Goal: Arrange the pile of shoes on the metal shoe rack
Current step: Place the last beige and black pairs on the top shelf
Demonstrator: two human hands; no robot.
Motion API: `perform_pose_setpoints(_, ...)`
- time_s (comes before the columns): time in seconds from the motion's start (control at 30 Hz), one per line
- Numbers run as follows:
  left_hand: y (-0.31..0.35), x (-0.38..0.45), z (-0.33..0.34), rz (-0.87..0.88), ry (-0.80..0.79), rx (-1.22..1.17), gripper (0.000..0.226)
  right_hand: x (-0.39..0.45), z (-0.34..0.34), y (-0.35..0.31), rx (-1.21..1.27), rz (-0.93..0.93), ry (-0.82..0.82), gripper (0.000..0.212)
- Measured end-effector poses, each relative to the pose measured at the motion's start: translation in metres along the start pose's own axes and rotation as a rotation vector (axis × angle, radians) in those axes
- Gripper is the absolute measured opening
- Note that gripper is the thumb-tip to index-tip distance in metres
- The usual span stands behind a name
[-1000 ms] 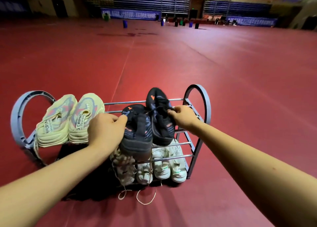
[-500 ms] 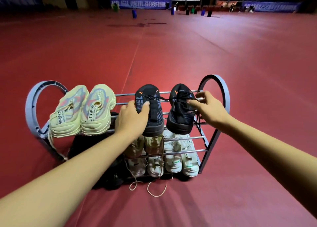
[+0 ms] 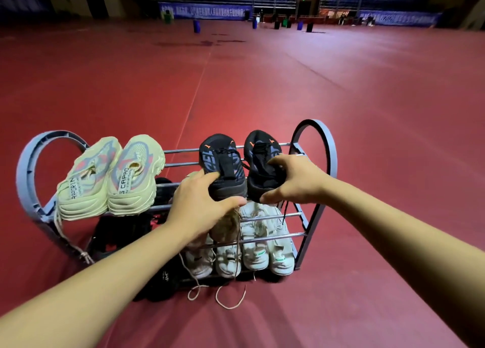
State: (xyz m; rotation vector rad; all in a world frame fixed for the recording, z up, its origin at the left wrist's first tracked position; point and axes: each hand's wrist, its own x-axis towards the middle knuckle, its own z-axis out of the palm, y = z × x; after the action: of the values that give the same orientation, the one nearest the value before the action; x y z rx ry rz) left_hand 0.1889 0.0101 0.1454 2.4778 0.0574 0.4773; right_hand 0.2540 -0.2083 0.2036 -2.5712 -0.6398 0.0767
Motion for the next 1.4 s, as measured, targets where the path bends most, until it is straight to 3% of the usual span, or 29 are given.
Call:
perform_pose_setpoints(0.13, 0.013, 0.014, 0.01, -0.045, -0.003, -0.015, 0.082, -0.004, -0.008, 0.015, 0.06, 0.021, 0.056, 0.059)
perform_pose_setpoints(0.2, 0.014, 0.013, 0.015, -0.075, -0.029, 0.005, 0.087, -0.004, -0.001, 0.015, 0.071, 0.017, 0.077, 0.059)
perform_pose_setpoints(0.33, 0.015, 0.012, 0.018, -0.085, 0.045, -0.017, 0.074, -0.004, 0.016, 0.012, 0.031, 0.021, 0.197, 0.048)
perform_pose_setpoints(0.5, 0.012, 0.014, 0.02, -0.133, 0.086, -0.036, 0.066, -0.007, 0.03, 0.013, 0.091, 0.063, 0.275, 0.049)
perform_pose_setpoints(0.6, 0.007, 0.017, 0.018, -0.14, 0.072, -0.04, 0.072, -0.009, 0.035, 0.011, 0.13, 0.067, 0.308, 0.047)
perform_pose_setpoints(0.8, 0.011, 0.019, 0.011, -0.128, 0.035, -0.019, 0.076, -0.01, 0.022, 0.012, 0.056, 0.076, 0.218, 0.059)
perform_pose_setpoints(1.07, 0.021, 0.018, 0.012, -0.152, 0.036, 0.065, 0.07, 0.002, 0.005, 0.01, -0.215, -0.039, 0.102, 0.039)
perform_pose_setpoints(1.23, 0.026, 0.018, 0.017, -0.209, 0.013, 0.053, 0.061, 0.005, 0.029, 0.006, -0.459, -0.083, 0.108, 0.034)
perform_pose_setpoints(1.4, 0.024, 0.014, 0.012, -0.171, -0.026, 0.08, 0.07, 0.0, 0.047, 0.006, -0.401, -0.029, 0.183, 0.052)
